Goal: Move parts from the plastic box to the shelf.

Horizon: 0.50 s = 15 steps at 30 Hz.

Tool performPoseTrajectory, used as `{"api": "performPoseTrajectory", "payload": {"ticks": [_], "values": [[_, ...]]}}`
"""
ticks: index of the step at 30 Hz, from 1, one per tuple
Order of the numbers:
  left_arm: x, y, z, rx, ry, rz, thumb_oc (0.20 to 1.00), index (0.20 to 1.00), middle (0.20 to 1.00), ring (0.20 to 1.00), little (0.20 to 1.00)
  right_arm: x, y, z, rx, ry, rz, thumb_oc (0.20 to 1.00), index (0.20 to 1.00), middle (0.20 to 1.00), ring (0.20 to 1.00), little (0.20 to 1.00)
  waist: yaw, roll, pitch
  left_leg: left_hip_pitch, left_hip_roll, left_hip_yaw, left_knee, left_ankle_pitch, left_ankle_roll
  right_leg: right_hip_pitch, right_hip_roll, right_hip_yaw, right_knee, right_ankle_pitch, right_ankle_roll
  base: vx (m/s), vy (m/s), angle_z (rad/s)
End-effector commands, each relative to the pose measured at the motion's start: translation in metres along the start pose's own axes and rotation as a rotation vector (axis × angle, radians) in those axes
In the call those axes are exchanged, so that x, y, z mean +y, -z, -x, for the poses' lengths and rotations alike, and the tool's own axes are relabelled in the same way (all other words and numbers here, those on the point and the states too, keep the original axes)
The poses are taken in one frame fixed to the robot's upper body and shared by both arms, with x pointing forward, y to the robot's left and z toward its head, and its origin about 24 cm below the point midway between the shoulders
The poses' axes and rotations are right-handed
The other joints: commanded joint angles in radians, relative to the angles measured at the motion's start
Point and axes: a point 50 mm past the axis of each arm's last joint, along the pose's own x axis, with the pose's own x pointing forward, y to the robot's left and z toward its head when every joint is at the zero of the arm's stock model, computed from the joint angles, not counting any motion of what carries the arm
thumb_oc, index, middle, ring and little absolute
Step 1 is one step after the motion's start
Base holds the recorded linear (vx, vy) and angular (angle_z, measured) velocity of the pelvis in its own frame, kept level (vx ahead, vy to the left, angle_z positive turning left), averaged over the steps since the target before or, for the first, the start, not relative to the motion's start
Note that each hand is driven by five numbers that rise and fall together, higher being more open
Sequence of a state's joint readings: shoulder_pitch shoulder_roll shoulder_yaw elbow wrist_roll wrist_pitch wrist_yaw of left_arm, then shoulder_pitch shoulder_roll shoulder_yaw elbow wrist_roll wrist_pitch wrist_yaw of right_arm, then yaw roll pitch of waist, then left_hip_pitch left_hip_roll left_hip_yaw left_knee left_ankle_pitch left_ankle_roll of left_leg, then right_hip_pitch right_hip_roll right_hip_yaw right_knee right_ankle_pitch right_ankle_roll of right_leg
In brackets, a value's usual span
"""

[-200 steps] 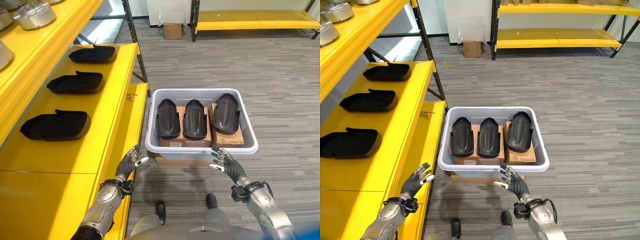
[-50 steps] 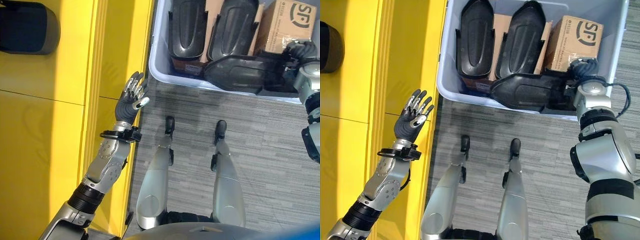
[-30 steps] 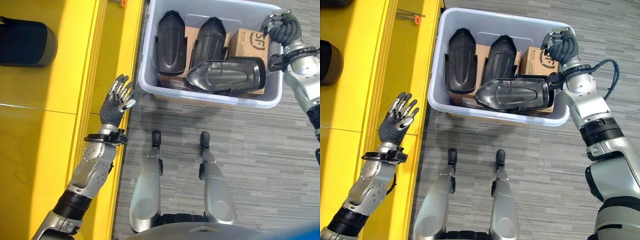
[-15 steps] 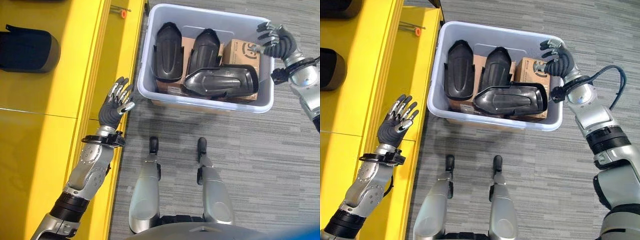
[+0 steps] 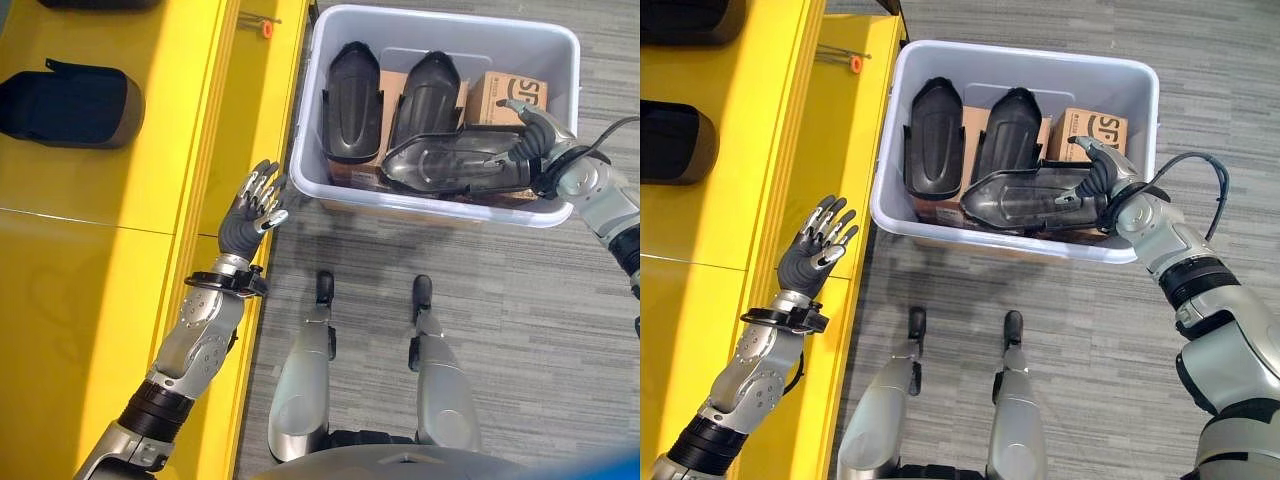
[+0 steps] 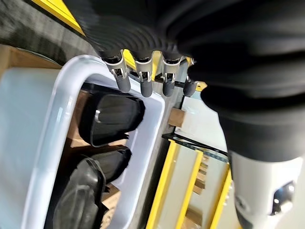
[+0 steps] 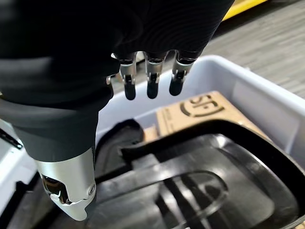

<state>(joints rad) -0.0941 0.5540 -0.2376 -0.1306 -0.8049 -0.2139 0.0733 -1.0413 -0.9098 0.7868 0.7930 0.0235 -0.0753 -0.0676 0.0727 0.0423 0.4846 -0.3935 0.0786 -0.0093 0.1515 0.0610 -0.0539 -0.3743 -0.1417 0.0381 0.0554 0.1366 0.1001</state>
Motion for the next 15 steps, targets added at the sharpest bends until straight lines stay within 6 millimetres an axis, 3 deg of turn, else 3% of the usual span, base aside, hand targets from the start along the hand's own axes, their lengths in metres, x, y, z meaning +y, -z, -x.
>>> {"api": "performPoseTrajectory", "payload": {"ticks": [1, 4, 15], "values": [[-0.007, -0.016, 0.001, -0.113, 0.024, -0.024, 1.000, 1.000, 1.000, 1.000, 1.000, -0.040, -0.025, -0.008, -0.091, 0.090, 0.244, 1.000, 1.000, 1.000, 1.000, 1.000, 0.013, -0.001, 0.012, -0.029, 0.045, -0.054, -0.001, -0.009, -0.019, -0.023, -0.032, -0.010, 0.177, -0.173, 0.024, -0.03, -0.023, 0.05], [-0.006, -0.017, 0.000, -0.131, -0.001, -0.026, 1.000, 1.000, 1.000, 1.000, 1.000, -0.052, -0.026, -0.009, -0.078, 0.131, 0.403, 1.000, 1.000, 1.000, 1.000, 1.000, 0.015, 0.005, 0.032, -0.053, 0.043, -0.059, 0.006, -0.006, -0.019, -0.053, -0.029, -0.013, 0.204, -0.180, 0.021, -0.02, -0.038, 0.02], [-0.004, -0.019, 0.000, -0.156, -0.047, -0.050, 1.000, 1.000, 1.000, 1.000, 1.000, -0.067, -0.019, -0.005, -0.057, 0.122, 0.840, 1.000, 1.000, 1.000, 1.000, 1.000, 0.019, 0.010, 0.035, -0.120, 0.045, -0.069, 0.000, 0.003, -0.022, -0.137, -0.026, -0.028, 0.254, -0.203, 0.017, 0.02, -0.029, 0.06]]}}
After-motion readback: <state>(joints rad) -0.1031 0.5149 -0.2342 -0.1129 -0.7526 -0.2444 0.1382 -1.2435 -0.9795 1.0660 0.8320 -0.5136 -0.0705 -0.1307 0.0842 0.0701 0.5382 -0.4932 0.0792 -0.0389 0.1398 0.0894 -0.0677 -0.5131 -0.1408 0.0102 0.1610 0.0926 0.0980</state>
